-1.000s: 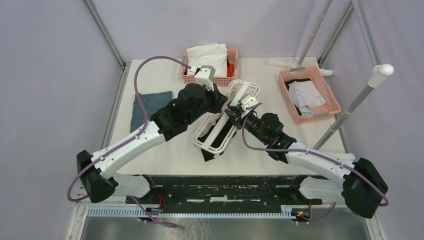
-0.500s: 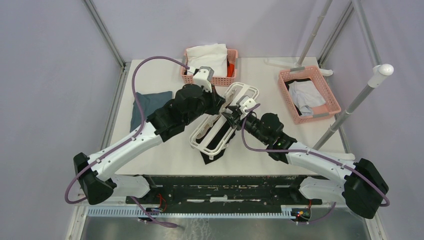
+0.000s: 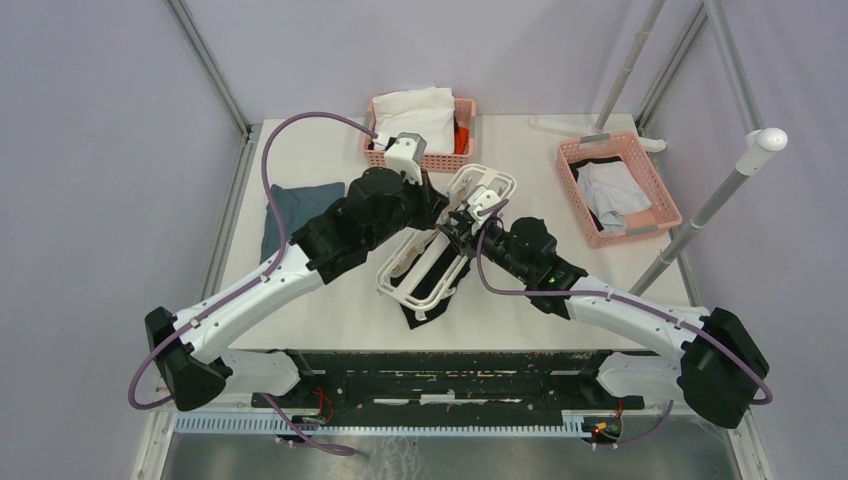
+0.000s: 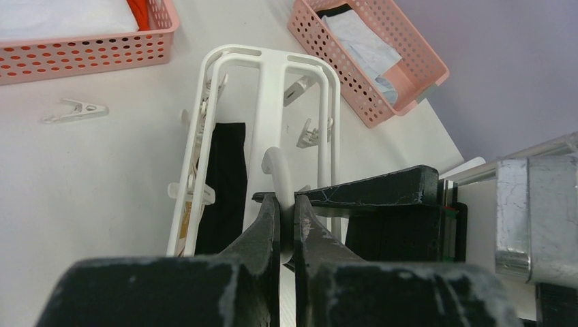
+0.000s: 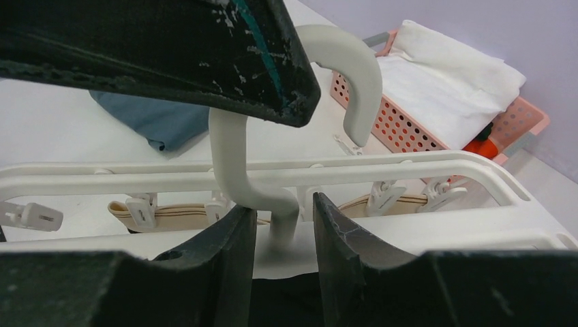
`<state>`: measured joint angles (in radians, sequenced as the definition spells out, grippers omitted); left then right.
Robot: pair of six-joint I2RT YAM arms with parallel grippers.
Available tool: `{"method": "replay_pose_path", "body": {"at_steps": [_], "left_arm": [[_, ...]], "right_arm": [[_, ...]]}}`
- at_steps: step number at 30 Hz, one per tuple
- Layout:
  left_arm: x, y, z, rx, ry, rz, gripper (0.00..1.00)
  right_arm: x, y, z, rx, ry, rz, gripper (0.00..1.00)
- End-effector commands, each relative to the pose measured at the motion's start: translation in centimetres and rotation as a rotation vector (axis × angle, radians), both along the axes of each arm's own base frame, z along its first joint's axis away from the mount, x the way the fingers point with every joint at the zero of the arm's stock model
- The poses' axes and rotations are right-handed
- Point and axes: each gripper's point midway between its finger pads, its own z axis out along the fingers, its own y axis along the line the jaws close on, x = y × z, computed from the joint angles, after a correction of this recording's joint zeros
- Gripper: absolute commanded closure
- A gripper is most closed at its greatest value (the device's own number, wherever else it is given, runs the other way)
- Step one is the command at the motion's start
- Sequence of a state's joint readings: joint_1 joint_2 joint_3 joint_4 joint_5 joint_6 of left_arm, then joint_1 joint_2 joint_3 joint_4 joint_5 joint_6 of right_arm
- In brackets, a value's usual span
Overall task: Clip the underwear to the hanger
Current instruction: Adjust the hanger.
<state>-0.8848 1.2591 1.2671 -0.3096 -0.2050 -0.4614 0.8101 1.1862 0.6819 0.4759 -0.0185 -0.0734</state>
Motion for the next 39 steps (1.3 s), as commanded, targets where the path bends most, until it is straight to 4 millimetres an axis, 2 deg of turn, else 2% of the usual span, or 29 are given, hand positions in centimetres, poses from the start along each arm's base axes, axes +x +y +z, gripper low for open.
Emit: {"method": "replay_pose_path", "body": {"at_steps": [1, 13, 18, 23, 25, 26, 28, 30, 31, 32, 34, 36, 39], "left_arm": [[-1.5, -0.6, 6.3, -0.124, -0.114, -0.08, 0.97], [-1.1, -0.1, 6.3, -0.1, -0.131, -0.057, 0.97], [-1.0, 0.2, 6.3, -0.103, -0.129, -0.037, 0.97], [-0.4, 1.2, 6.3, -0.122, -0.119, 0.037, 0.97], [-0.3, 1.5, 6.4, -0.129, -0.119, 0.058, 0.97], [-0.2, 1.6, 6.5, -0.134, -0.12, 0.065, 0.97], [-0.2, 1.7, 6.8, -0.145, -0.128, 0.069, 0.97], [-0.3, 1.7, 7.5, -0.163, -0.145, 0.063, 0.92], [-0.4, 1.7, 7.9, -0.174, -0.156, 0.06, 0.84], [-0.5, 1.8, 8.3, -0.186, -0.166, 0.057, 0.68], [-0.6, 1.9, 9.1, -0.204, -0.185, 0.056, 0.51], [-0.9, 2.2, 10.0, -0.219, -0.208, 0.051, 0.43], [-1.4, 3.0, 10.7, -0.214, -0.243, 0.045, 0.38]], "right_arm": [[0.7, 0.4, 2.8, 0.051, -0.022, -0.016, 0.58], [0.5, 0.0, 0.8, -0.038, 0.061, -0.025, 0.6], [0.6, 0.2, 0.2, -0.038, 0.079, -0.024, 0.66], [1.1, 0.0, 0.1, -0.027, 0.077, -0.053, 0.76], [1.3, 0.1, 0.1, -0.023, 0.074, -0.058, 0.87], [1.3, 0.3, 0.2, -0.019, 0.073, -0.051, 0.98], [1.3, 0.6, 0.6, 0.01, 0.071, -0.042, 1.0], [1.3, 0.9, 1.0, 0.041, 0.065, -0.035, 1.0], [1.4, 0.9, 1.3, 0.061, 0.06, -0.041, 1.0], [1.5, 0.9, 1.6, 0.08, 0.055, -0.05, 1.0], [1.9, 0.4, 2.3, 0.112, 0.04, -0.083, 1.0], [2.3, -0.4, 2.9, 0.119, 0.011, -0.129, 1.0], [3.3, -2.6, 4.1, 0.093, -0.056, -0.23, 1.0]]}}
